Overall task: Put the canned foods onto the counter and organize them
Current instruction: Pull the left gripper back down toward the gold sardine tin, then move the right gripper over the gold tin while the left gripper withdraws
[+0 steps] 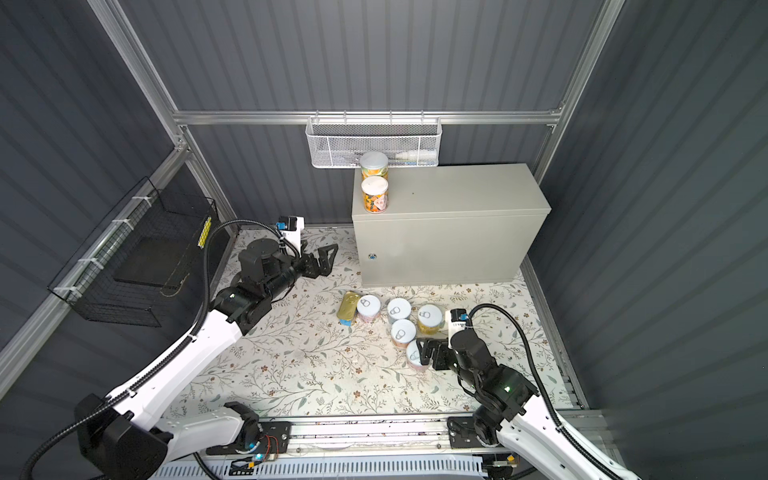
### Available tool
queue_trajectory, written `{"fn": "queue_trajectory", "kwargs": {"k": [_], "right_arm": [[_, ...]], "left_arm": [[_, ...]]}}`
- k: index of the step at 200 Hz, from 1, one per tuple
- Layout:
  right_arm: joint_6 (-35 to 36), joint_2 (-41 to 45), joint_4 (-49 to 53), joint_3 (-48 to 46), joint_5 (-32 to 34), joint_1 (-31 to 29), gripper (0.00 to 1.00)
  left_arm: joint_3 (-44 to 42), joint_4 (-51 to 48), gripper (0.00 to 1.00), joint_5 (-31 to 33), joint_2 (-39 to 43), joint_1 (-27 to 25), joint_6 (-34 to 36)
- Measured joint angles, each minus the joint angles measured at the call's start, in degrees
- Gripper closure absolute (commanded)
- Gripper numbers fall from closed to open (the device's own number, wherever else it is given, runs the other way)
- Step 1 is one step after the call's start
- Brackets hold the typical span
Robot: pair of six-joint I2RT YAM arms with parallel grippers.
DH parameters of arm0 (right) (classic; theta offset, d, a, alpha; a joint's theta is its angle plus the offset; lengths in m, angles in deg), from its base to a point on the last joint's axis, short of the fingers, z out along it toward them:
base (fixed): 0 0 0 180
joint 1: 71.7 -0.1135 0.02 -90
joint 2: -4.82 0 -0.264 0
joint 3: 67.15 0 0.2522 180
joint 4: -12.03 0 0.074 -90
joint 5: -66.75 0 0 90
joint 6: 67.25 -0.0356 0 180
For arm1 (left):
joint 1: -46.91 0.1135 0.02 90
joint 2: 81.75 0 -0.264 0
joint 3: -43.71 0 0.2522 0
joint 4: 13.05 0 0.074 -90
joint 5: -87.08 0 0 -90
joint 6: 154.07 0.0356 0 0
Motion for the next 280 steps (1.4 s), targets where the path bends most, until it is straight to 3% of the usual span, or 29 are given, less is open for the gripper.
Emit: {"fn": "queue_trajectory", "kwargs": {"k": [69, 142, 191, 244, 280], "right_arm": [[-1.1, -0.4, 1.8, 1.1, -1.3, 0.0, 0.01], [-2.0, -0.2, 2.0, 0.0, -6.6, 0.0, 0.01], [-1.1, -0.5, 2.3, 0.0, -7.8, 0.0, 0.01], [-0.4, -5.2, -0.3, 0.5, -9.8, -0.2, 0.01], [-0.7, -14.5, -4.7, 5.7, -7.1, -7.5, 0.01]], "left_arm": [[-10.6, -7.6, 0.00, 0.5, 3.6, 0.0, -3.0], [-11.3, -8.5, 0.00, -5.6, -8.2, 0.0, -3.2], [-11.0, -8.7, 0.00, -6.2, -15.1, -2.3, -3.2], [-10.7, -9.2, 0.00, -3.2, -16.6, -5.4, -3.1], [-16.2, -8.7, 0.00, 3.5, -8.9, -5.3, -4.5]]}}
